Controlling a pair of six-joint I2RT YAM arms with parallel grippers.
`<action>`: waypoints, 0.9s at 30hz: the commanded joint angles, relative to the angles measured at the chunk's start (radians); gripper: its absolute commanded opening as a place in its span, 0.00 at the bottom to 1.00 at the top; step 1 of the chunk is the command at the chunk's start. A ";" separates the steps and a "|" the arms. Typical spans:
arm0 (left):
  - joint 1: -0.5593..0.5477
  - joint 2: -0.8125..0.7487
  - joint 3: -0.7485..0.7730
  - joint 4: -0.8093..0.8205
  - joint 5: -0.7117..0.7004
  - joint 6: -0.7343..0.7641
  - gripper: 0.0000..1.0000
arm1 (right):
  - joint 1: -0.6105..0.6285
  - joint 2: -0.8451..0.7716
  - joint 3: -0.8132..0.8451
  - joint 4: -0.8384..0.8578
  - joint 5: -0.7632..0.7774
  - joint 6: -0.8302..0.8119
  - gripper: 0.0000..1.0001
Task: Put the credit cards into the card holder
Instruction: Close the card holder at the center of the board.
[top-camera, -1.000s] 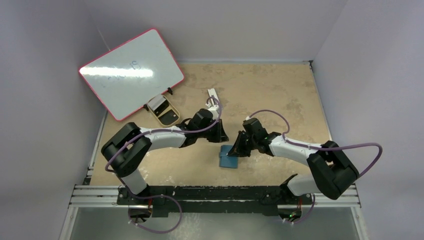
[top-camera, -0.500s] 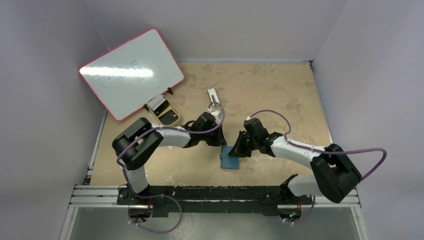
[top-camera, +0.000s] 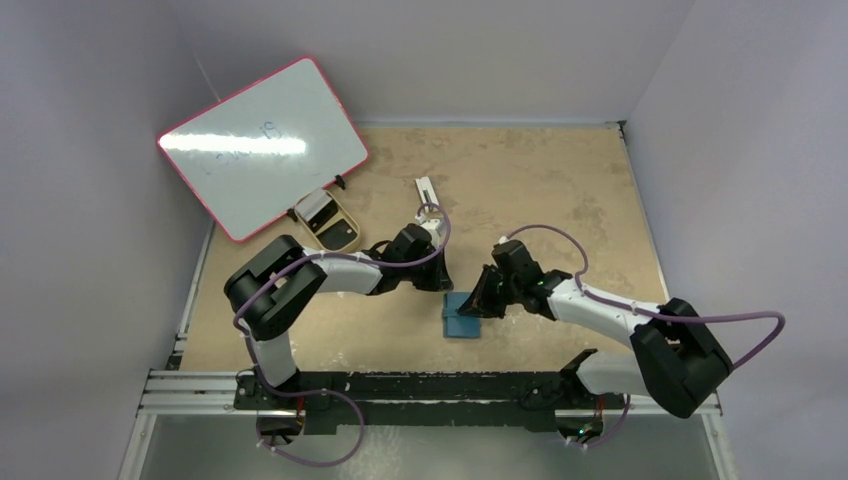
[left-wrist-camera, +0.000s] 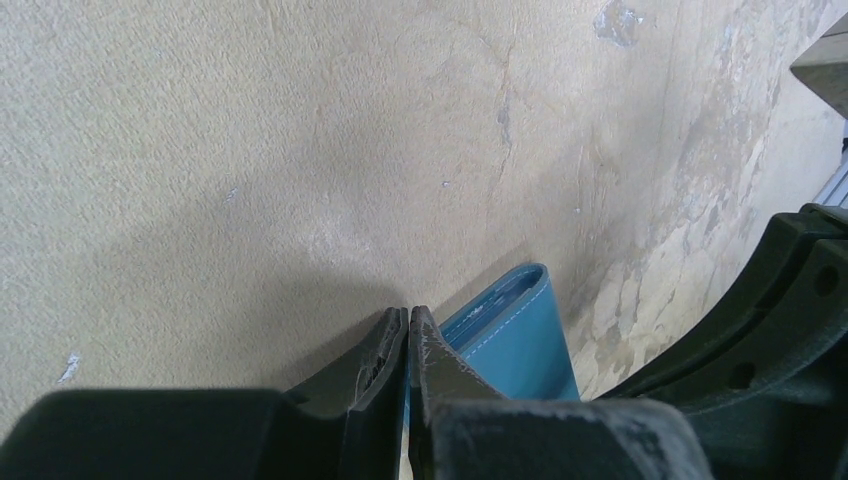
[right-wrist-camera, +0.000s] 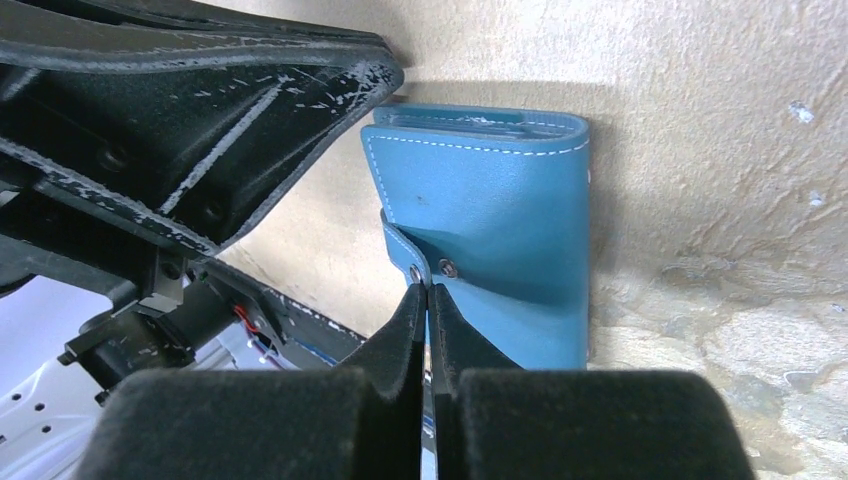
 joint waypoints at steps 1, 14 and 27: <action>0.004 0.009 0.007 -0.073 -0.071 0.040 0.04 | 0.003 -0.012 -0.022 -0.010 0.019 0.025 0.00; 0.004 -0.005 0.006 -0.097 -0.084 0.040 0.05 | 0.004 0.020 -0.075 -0.022 0.054 0.051 0.00; -0.041 -0.281 -0.035 -0.188 -0.105 0.025 0.06 | -0.004 0.047 -0.108 -0.008 0.059 0.074 0.00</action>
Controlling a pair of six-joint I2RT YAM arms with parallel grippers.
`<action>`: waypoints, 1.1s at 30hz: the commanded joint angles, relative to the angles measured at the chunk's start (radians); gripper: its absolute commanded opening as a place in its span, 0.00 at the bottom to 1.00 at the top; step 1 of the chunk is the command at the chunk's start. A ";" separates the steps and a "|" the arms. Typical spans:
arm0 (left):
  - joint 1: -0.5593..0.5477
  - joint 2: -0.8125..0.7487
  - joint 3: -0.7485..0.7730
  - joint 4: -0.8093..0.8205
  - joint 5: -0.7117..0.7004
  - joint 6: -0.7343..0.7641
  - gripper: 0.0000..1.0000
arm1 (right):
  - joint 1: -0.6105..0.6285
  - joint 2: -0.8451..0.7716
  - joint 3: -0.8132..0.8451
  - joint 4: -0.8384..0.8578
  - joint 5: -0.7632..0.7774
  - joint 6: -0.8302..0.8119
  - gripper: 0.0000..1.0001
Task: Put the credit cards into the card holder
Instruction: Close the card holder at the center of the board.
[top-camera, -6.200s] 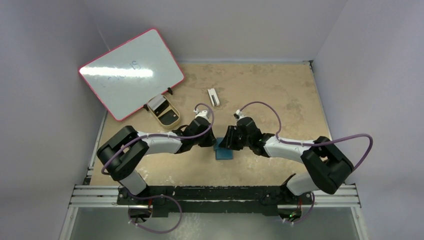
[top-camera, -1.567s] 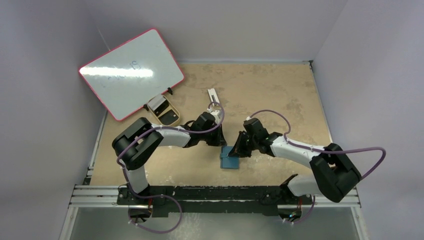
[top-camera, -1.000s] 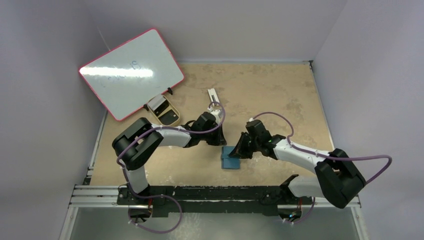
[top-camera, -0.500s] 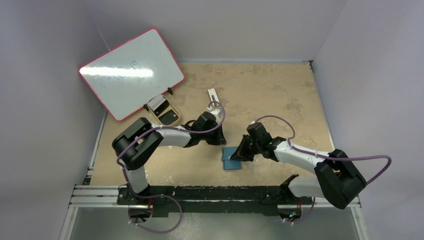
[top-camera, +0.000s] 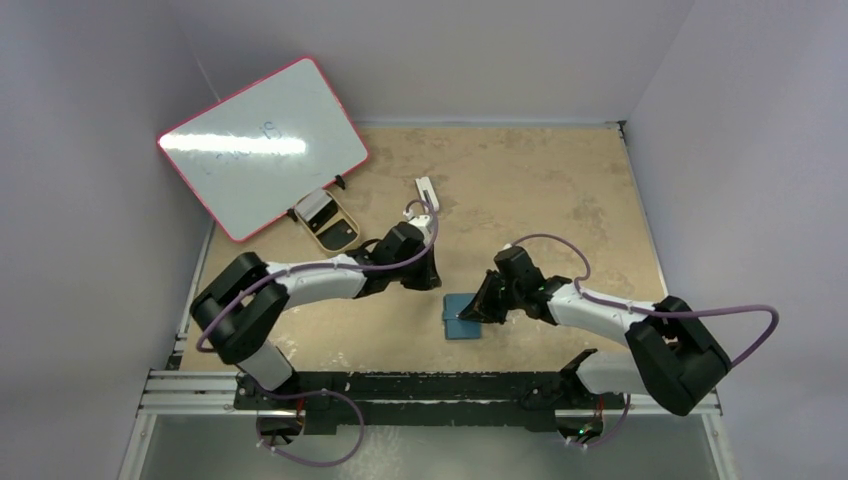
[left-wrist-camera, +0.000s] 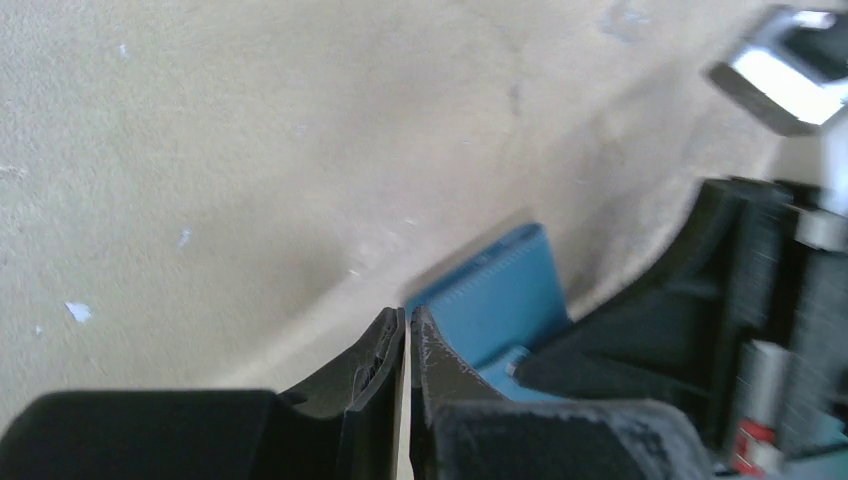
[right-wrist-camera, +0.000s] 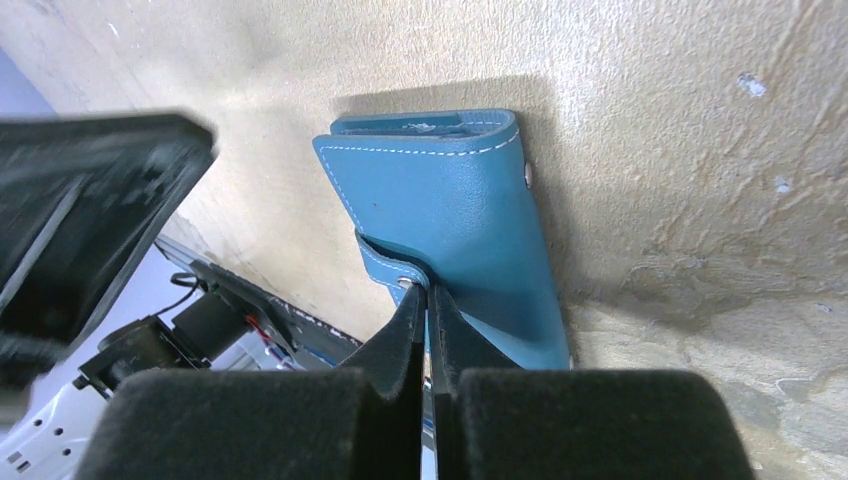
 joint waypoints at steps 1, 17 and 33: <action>-0.038 -0.150 -0.037 0.016 0.010 -0.010 0.06 | -0.003 0.037 -0.044 -0.062 0.059 0.006 0.00; -0.124 -0.036 -0.078 0.155 0.130 -0.056 0.01 | -0.007 0.105 -0.012 -0.070 0.056 -0.014 0.00; -0.135 0.070 -0.004 -0.031 0.005 0.014 0.00 | -0.008 0.124 -0.011 -0.055 0.055 -0.029 0.00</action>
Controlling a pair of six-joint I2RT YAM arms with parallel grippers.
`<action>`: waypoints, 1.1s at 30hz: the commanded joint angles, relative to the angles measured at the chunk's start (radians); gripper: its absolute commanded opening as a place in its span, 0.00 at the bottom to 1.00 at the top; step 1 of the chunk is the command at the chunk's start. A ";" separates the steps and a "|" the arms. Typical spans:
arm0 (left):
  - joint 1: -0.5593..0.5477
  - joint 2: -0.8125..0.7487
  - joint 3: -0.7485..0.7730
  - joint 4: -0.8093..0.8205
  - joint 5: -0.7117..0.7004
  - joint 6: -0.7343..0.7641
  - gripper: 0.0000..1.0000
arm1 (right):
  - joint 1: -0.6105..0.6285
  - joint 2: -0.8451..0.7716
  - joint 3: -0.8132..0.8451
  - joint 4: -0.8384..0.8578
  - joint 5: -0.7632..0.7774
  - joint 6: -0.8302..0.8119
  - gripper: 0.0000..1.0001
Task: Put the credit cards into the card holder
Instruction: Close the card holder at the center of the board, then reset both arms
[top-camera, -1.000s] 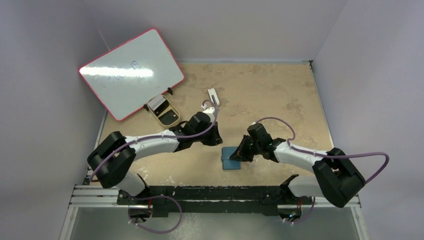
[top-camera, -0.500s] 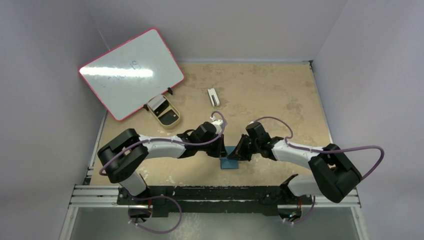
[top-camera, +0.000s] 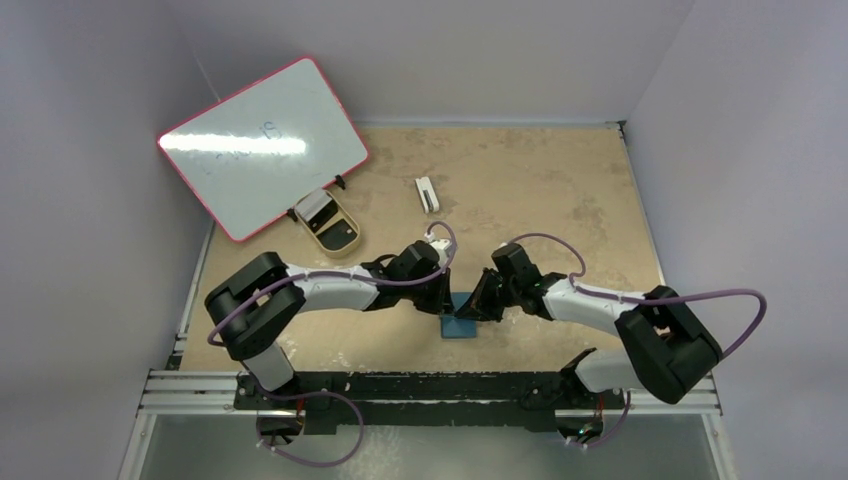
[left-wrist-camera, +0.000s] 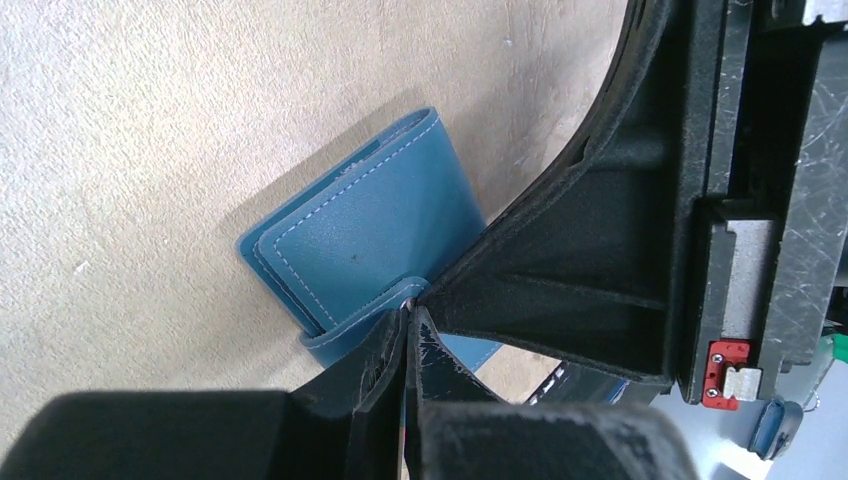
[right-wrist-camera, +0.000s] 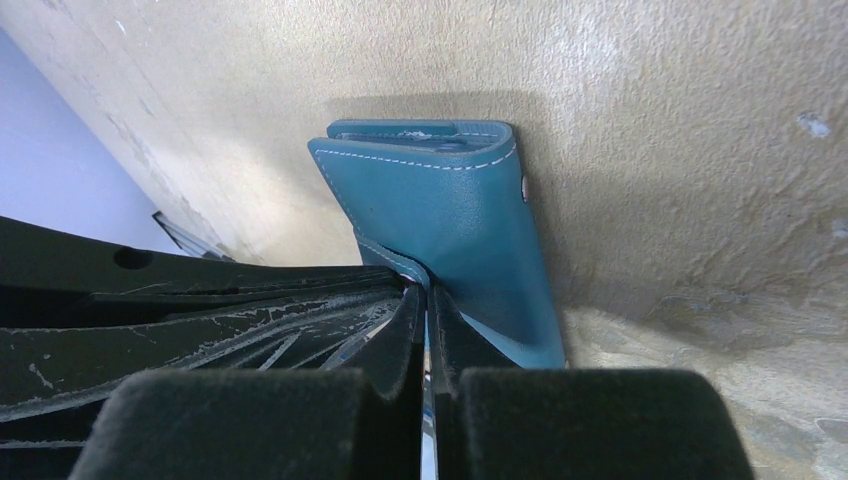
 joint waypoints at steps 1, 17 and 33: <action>-0.018 0.059 0.041 -0.095 -0.118 0.063 0.00 | 0.004 0.061 -0.030 -0.094 0.102 -0.036 0.00; -0.023 -0.196 0.325 -0.352 -0.410 0.082 0.23 | 0.005 -0.287 0.251 -0.320 0.341 -0.278 0.43; -0.023 -0.677 0.432 -0.594 -0.707 0.087 0.65 | 0.004 -0.754 0.574 -0.595 0.608 -0.469 0.99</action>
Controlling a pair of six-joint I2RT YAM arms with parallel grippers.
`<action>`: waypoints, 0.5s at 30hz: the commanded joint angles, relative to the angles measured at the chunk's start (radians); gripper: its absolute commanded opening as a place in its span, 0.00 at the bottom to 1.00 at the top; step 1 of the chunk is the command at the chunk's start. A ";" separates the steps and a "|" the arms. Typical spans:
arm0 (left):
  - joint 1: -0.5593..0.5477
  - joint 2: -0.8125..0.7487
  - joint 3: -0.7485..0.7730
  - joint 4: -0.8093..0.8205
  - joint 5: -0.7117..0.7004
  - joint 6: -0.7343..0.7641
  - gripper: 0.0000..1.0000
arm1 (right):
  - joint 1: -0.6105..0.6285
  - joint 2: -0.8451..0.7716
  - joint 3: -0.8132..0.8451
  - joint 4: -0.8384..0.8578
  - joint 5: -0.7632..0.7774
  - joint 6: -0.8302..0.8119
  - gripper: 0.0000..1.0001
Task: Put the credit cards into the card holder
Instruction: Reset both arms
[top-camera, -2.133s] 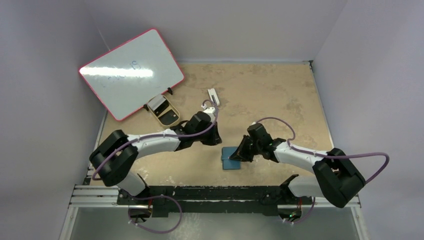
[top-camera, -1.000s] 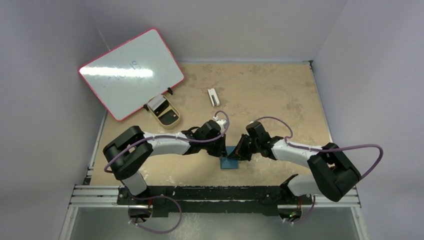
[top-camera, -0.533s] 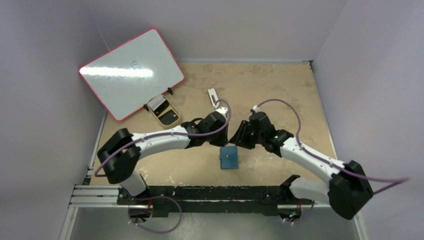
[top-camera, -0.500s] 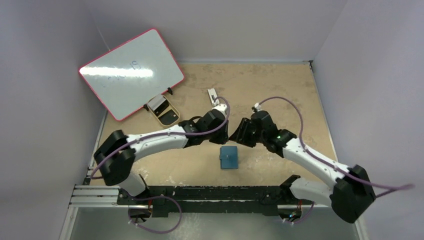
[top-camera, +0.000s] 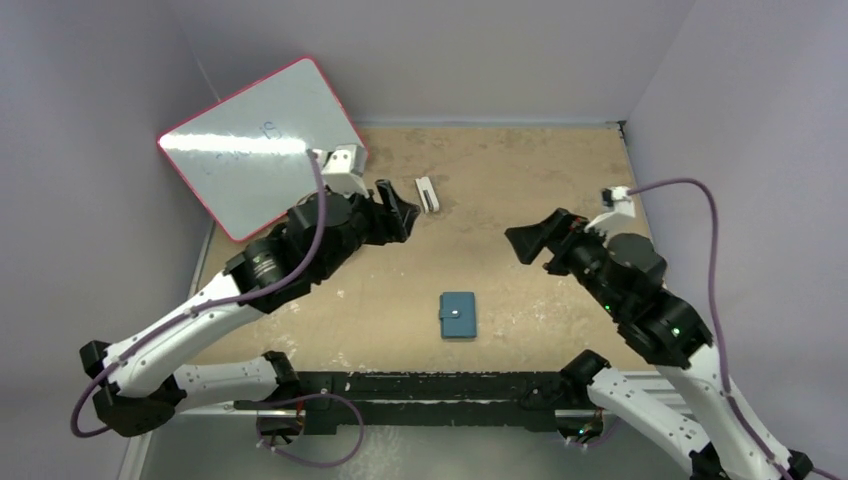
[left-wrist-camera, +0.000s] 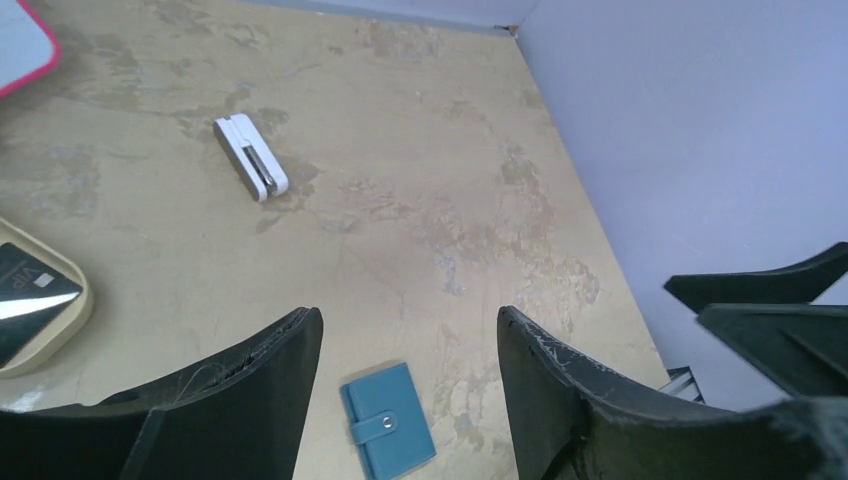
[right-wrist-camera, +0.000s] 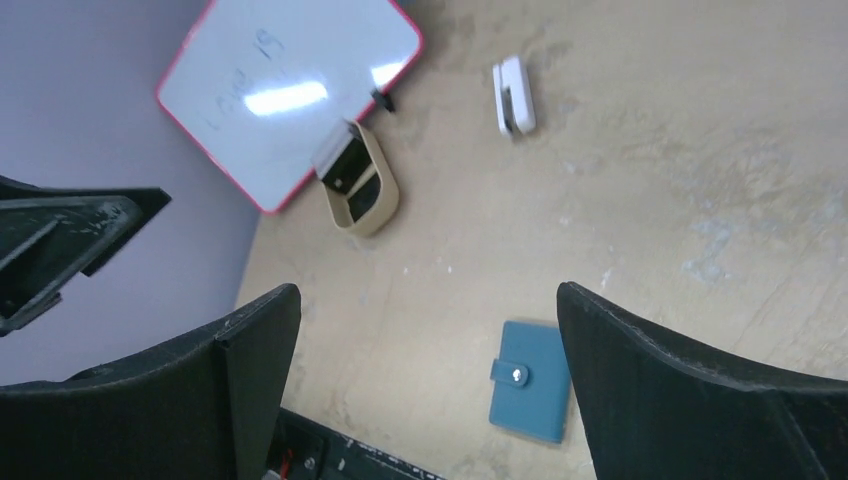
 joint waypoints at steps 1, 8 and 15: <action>0.002 -0.116 -0.048 -0.044 -0.067 -0.006 0.65 | -0.002 -0.060 0.061 -0.051 0.072 -0.058 0.99; 0.003 -0.198 -0.166 -0.035 -0.074 -0.063 0.69 | -0.002 -0.053 0.031 -0.035 0.051 -0.046 0.99; 0.002 -0.219 -0.184 -0.030 -0.101 -0.058 0.71 | -0.002 -0.054 -0.012 -0.021 0.026 -0.031 0.99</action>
